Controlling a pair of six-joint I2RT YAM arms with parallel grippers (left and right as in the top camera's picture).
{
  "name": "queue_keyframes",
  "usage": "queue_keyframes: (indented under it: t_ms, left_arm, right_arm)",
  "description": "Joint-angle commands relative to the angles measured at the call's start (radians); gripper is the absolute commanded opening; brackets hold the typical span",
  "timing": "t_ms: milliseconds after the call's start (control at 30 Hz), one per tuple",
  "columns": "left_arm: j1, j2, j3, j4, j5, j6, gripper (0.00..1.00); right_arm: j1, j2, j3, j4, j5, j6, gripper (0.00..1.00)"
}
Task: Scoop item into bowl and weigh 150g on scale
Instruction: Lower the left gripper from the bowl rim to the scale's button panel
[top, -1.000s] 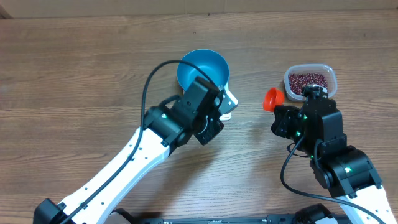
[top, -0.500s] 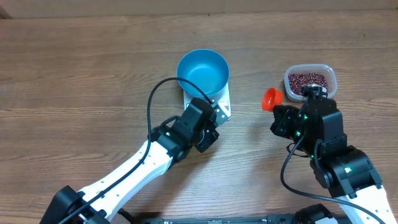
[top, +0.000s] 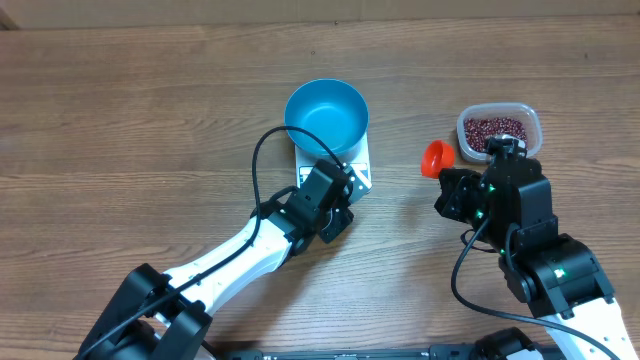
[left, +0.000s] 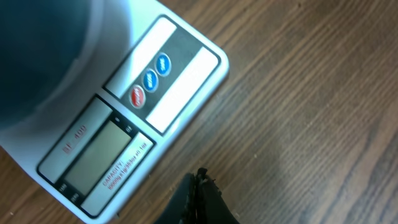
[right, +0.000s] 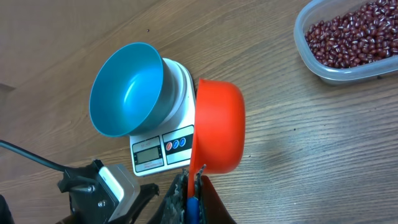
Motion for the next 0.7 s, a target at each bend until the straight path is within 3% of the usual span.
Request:
queue_keyframes:
  t_ms: [0,667]
  left_arm:
    - [0.007,0.009,-0.009,0.031,-0.028,-0.005,0.04]
    - [0.025,0.029,-0.009,0.123,-0.051,0.012,0.04]
  right_arm:
    - [-0.002,-0.004,0.038,0.009,-0.002,0.0,0.04]
    - [-0.002,-0.003,0.038,0.018,-0.003,0.0,0.04]
